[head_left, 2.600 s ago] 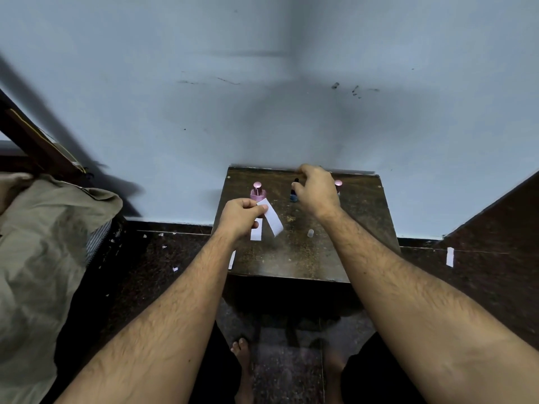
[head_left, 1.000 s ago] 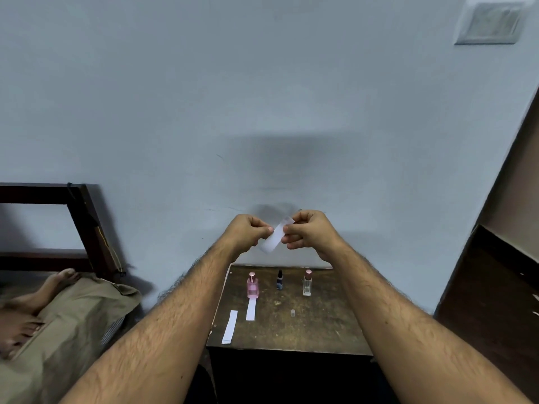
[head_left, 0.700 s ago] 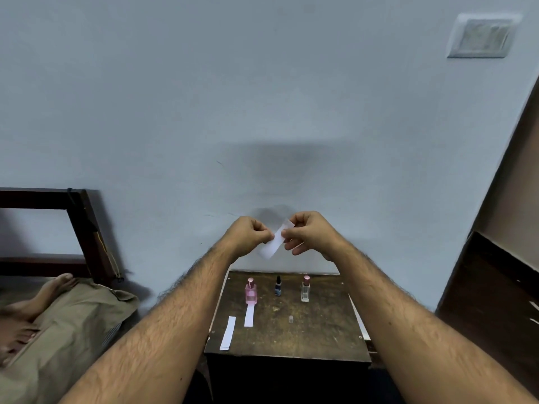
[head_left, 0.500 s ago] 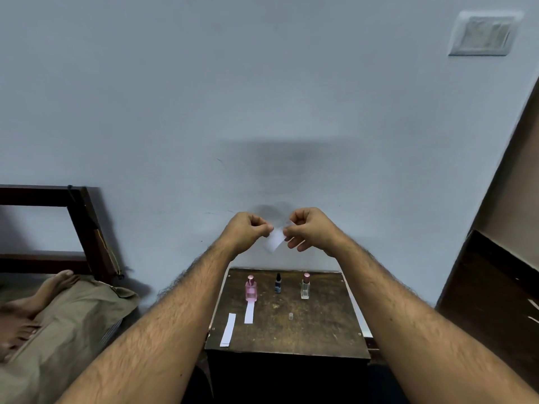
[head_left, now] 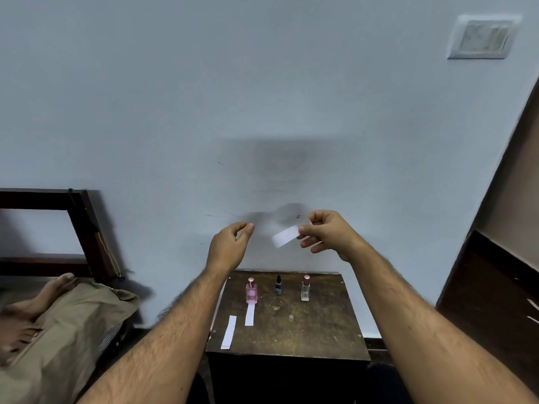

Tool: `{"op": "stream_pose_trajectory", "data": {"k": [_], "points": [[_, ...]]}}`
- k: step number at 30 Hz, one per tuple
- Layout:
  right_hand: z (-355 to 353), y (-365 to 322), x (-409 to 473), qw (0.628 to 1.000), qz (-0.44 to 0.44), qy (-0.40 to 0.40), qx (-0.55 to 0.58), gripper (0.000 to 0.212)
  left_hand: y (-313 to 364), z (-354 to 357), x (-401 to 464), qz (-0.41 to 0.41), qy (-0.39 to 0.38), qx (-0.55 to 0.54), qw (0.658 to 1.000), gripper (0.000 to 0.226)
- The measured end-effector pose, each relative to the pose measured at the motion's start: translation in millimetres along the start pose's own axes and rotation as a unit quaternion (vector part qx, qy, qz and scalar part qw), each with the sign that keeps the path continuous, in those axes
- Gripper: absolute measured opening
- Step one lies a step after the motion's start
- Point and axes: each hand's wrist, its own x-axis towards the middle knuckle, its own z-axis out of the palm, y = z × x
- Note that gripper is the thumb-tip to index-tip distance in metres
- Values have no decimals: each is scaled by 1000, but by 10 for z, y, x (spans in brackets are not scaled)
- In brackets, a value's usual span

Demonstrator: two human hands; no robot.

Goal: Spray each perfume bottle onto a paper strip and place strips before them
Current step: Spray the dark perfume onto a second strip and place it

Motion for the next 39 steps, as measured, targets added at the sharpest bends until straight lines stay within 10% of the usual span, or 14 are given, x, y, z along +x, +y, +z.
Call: {"op": "stream_pose_trajectory", "data": {"k": [10,14,24,27,29,39], "points": [[39,-19,36,998,-42,-3,35,10,-485,208,-90,38,-67,218,973,68],[75,185,101,986,-50,44,-155,12,-588,271,-126,41,-98,285,953,72],[-227,-389,-38,940,-129,-123,292,28,-692,275,-52,32,-112,305,945,75],[-117,-57,170,995,-63,39,-66,20,-669,266,-17,31,-113,312,943,76],[-2,127,267,946,-36,134,-292,12,-616,259,11,34,-113,310,943,78],[-155,-535,64,960,-134,-46,242,20,-406,181,107,54,-94,307,945,84]]}}
